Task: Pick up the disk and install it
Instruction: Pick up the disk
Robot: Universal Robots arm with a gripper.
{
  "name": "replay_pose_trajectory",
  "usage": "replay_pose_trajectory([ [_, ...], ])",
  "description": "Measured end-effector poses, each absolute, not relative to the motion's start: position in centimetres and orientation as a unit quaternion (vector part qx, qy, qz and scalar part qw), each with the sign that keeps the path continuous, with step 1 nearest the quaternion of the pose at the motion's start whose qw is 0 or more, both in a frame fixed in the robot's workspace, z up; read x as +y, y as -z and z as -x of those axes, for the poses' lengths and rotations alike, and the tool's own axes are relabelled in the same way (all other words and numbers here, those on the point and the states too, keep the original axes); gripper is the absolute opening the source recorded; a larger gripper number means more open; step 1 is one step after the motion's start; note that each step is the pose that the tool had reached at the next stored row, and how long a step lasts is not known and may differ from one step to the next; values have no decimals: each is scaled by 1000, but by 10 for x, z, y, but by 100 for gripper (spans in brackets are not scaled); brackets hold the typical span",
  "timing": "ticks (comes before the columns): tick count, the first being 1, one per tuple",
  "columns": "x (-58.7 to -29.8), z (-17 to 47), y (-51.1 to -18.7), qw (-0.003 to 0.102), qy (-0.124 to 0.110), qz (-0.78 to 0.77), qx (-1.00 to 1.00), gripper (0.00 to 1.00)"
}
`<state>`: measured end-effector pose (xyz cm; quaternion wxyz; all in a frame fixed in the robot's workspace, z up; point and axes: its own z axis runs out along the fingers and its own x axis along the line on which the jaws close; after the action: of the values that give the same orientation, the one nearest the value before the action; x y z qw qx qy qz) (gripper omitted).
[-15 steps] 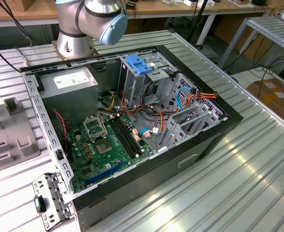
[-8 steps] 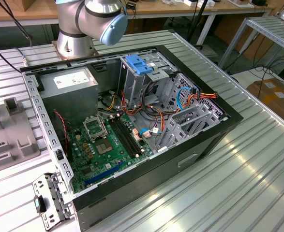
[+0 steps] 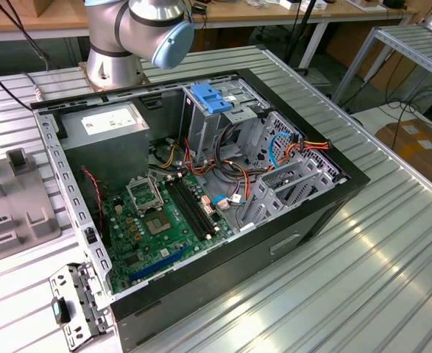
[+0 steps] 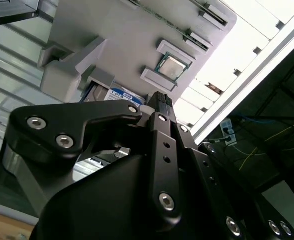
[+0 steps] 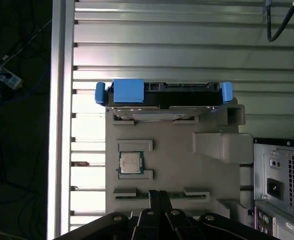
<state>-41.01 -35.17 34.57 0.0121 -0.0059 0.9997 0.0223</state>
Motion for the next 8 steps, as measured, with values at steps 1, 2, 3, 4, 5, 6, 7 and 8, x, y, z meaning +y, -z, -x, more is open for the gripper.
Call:
replay_pose_trajectory([
  [1, -352, 410, -346, 12, -22, 16, 1000, 11],
  [2, -352, 410, -346, 12, -22, 22, 999, 11],
  [3, -352, 410, -346, 12, -22, 27, 999, 11],
  [4, -352, 410, -346, 12, -23, 30, 999, 11],
  [5, -352, 410, -346, 11, -23, 36, 999, 11],
  [6, -352, 410, -346, 11, -23, 43, 999, 11],
  [7, -352, 410, -346, 11, -23, 47, 999, 11],
  [8, -352, 410, -346, 11, -23, 50, 998, 11],
])
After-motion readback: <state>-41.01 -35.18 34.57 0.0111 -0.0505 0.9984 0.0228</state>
